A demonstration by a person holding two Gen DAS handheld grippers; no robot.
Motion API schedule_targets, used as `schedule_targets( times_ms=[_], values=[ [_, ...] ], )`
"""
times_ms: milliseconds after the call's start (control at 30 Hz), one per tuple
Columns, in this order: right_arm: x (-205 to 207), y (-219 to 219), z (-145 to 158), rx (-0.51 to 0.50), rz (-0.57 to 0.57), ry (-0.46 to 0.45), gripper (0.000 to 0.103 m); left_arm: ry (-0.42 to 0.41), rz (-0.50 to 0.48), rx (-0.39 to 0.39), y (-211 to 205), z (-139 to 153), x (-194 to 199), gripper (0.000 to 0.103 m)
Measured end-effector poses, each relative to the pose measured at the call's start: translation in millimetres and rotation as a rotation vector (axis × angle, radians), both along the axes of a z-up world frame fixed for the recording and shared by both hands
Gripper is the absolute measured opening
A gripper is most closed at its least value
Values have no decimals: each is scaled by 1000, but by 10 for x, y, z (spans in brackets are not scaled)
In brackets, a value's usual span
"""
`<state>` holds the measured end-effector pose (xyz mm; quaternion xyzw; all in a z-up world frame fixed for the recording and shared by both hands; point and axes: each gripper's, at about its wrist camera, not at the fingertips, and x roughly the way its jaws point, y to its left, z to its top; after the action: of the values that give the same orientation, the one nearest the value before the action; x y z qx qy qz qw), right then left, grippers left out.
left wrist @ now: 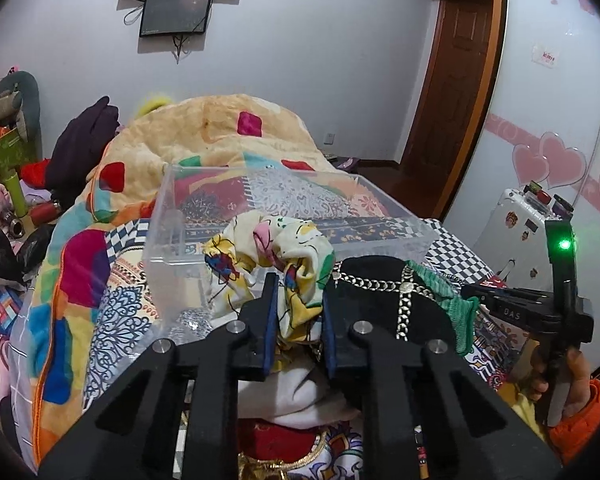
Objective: Organize soft objects
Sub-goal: 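Grasp the yellow floral cloth with the left tool while the right tool grasps the black beaded bracelet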
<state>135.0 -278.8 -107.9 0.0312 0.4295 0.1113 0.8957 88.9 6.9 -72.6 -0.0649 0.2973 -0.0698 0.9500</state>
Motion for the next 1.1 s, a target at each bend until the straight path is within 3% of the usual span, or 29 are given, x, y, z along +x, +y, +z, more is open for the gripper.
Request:
schedule_targets(
  times_ms=[400, 533, 700, 767, 900, 1100],
  values=[
    [-153, 105, 328, 18, 25, -127, 5, -136, 36, 28, 94, 417, -282, 14],
    [-201, 83, 489, 48, 35, -169, 4, -165, 47, 52, 150, 547, -270, 14],
    [-252, 106, 700, 16, 47, -227, 4, -191, 55, 83, 197, 656, -182, 14],
    [-191, 50, 652, -6, 21, -197, 8, -193, 58, 102, 188, 648, -151, 14],
    [-64, -168, 421, -5, -31, -99, 37, -175, 48, 126, 185, 603, -66, 14],
    [81, -258, 58, -17, -18, 20, 37, -153, 41, 156, 139, 528, 46, 14]
  ],
)
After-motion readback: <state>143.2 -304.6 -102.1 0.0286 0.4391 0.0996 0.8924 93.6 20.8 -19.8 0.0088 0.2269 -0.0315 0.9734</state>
